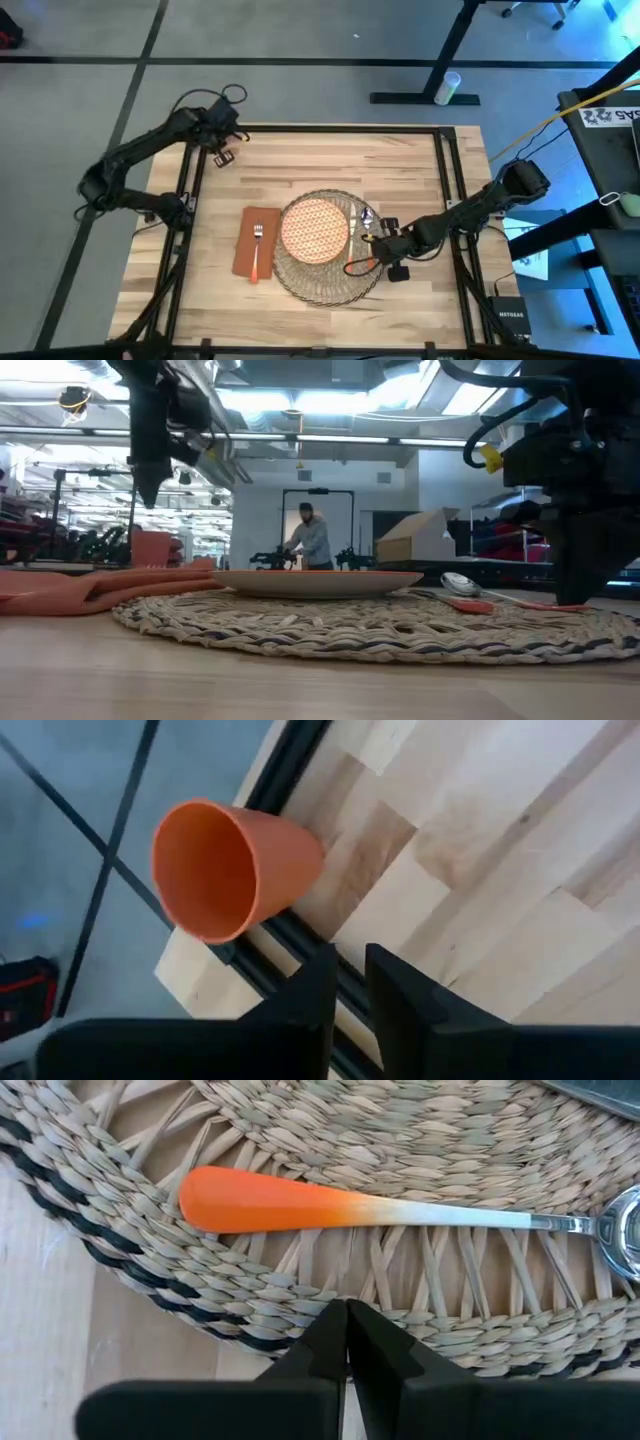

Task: Set table place
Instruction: Move the orange cup to the top right of the brown table mat

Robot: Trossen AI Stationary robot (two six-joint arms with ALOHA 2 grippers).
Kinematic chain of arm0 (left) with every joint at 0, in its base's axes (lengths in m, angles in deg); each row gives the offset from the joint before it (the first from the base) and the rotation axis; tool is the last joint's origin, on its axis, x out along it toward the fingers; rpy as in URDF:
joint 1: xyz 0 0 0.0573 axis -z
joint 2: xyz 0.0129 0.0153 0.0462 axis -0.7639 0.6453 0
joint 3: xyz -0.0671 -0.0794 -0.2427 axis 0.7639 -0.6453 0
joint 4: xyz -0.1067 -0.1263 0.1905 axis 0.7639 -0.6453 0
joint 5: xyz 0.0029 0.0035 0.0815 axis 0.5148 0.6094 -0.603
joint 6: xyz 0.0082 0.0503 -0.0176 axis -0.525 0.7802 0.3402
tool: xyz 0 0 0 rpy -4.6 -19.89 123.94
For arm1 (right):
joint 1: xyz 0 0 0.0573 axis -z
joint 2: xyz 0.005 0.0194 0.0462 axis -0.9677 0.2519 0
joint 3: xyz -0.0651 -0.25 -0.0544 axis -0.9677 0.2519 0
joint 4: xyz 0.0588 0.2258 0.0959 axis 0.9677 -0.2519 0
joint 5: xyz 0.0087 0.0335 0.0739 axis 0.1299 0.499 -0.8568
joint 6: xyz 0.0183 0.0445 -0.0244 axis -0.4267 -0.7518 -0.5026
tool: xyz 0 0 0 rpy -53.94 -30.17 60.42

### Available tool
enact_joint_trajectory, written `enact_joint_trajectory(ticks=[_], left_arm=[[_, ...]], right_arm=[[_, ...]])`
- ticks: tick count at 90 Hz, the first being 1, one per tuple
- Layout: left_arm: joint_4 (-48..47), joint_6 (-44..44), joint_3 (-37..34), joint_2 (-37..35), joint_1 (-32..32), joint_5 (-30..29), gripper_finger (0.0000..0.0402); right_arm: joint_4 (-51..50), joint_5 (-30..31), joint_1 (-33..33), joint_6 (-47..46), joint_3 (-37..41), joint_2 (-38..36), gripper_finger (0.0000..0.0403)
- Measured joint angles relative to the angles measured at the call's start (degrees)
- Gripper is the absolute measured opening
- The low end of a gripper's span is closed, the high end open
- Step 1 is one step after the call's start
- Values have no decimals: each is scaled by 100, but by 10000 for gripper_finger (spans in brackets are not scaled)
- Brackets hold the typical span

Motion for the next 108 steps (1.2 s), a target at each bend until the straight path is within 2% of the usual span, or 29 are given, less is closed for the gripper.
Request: enact_joint_trajectory(ticks=[17,43,78,90,108], left_arm=[[621,-80,0,484,-277,-515,87],[881,44,0,840,-404,-486,114],[1250,39,0,1440,-616,-433,116],[938,74,0,1540,-540,-433,93],[595,196,0,1362,-298,-434,10]], right_arm=[[3,-4,1,-1,0,0,0],[7,-6,1,1,0,0,0],[48,0,1,-1,0,0,0],[44,0,1,-1,0,0,0],[34,-2,1,-1,-2,-2,0]])
